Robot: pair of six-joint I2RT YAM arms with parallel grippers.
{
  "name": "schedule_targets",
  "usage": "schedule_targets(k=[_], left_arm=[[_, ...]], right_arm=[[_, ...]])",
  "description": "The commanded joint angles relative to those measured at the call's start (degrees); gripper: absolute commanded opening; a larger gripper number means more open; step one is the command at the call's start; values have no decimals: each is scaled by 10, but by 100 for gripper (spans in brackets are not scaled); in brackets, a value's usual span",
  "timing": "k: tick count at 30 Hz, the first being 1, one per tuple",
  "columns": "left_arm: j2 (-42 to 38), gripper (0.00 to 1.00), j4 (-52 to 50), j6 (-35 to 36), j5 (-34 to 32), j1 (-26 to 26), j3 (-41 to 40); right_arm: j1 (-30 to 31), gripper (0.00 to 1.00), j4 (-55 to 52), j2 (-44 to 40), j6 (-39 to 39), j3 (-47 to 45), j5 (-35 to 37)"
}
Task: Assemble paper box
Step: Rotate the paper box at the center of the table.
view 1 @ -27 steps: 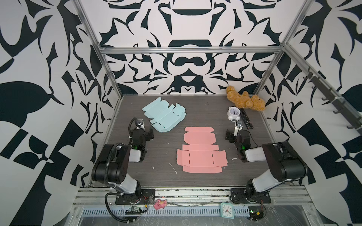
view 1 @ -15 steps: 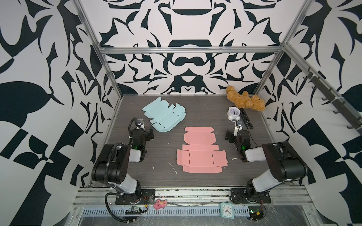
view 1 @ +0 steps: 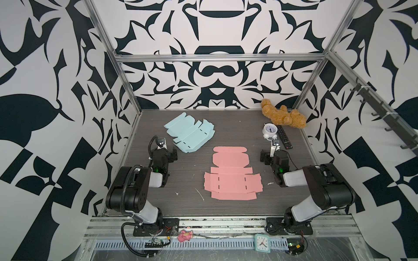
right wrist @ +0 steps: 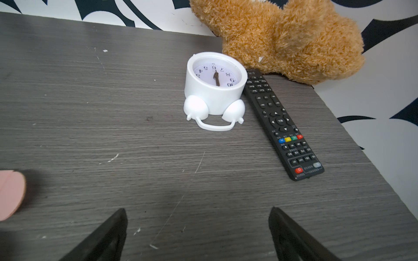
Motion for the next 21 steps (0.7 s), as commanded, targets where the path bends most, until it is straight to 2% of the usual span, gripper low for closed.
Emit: schedule_targets(k=[1, 21], left_arm=[[2, 99, 16, -2, 3, 1, 5], [3, 99, 14, 0, 3, 1, 7]], right_arm=[[-3, 99, 13, -12, -3, 12, 0], [-6, 100, 9, -11, -1, 15, -4]])
